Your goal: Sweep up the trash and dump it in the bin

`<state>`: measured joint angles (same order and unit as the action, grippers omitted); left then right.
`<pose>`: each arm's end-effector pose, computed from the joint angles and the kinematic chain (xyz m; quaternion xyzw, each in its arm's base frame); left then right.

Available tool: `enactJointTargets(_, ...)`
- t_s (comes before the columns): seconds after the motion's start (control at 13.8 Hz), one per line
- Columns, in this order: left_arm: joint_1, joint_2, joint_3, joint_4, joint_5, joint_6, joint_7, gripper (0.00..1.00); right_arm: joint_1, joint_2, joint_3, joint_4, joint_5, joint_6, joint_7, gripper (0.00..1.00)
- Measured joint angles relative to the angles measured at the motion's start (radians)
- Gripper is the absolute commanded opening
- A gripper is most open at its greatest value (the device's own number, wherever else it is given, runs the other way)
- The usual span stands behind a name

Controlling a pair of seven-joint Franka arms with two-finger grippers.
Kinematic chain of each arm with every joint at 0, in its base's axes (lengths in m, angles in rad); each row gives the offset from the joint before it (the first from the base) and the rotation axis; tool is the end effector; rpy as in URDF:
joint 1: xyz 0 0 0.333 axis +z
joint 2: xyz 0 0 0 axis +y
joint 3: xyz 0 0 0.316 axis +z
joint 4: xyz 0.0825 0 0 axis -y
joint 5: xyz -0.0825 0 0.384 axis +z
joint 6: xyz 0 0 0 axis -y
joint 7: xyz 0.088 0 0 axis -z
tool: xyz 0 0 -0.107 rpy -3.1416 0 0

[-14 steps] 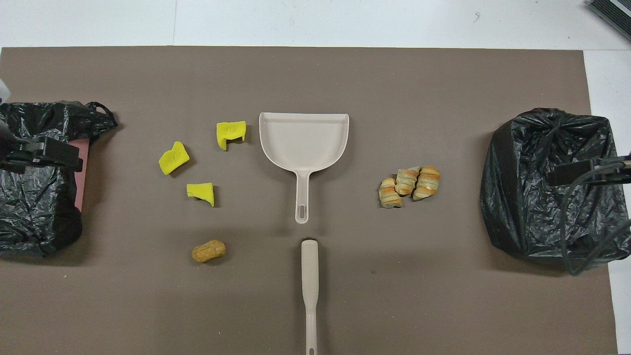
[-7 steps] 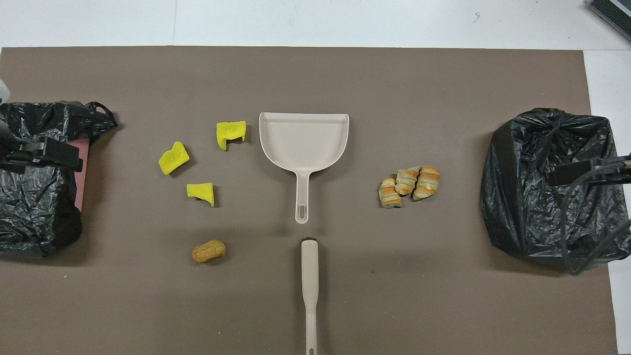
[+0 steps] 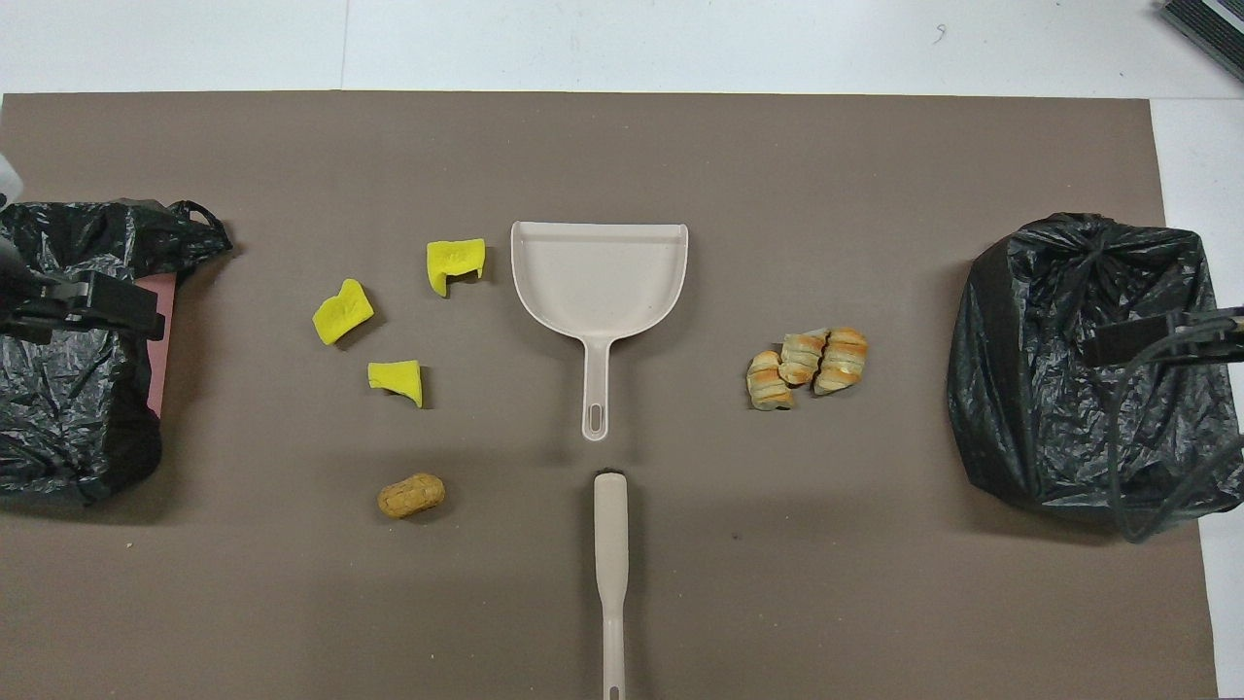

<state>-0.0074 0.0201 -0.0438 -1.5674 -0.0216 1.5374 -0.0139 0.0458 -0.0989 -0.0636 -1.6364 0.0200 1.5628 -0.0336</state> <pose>0.5558 -0.0306 0.6121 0.9994 -0.0187 -0.0254 0.0104 0.5226 -0.0090 0.6460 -0.9998 -0.0082 -0.0129 0.0128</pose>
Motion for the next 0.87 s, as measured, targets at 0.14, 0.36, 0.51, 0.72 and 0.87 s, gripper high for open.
enactJointTargets(0.14,0.0,-0.001,-0.001,-0.003,0.0,0.0,0.0,1.0,0.0,0.0,0.0,0.0,0.0,0.0,0.0,1.0)
enactJointTargets(0.36,0.0,-0.007,-0.002,-0.01,0.0,0.0,0.0,1.0,0.0,0.0,0.0,0.0,0.0,0.0,0.0,1.0)
enactJointTargets(0.51,0.0,-0.009,-0.002,-0.011,0.0,0.0,0.0,1.0,0.0,0.0,0.0,0.0,0.0,0.0,0.0,1.0)
enactJointTargets(0.72,0.0,-0.009,-0.002,-0.014,0.0,0.0,0.0,1.0,0.0,0.0,0.0,0.0,0.0,0.0,0.0,1.0)
enactJointTargets(0.87,-0.001,-0.014,-0.004,-0.027,-0.005,0.0,0.002,1.0,0.0,0.0,0.0,0.0,0.0,0.0,0.0,1.0)
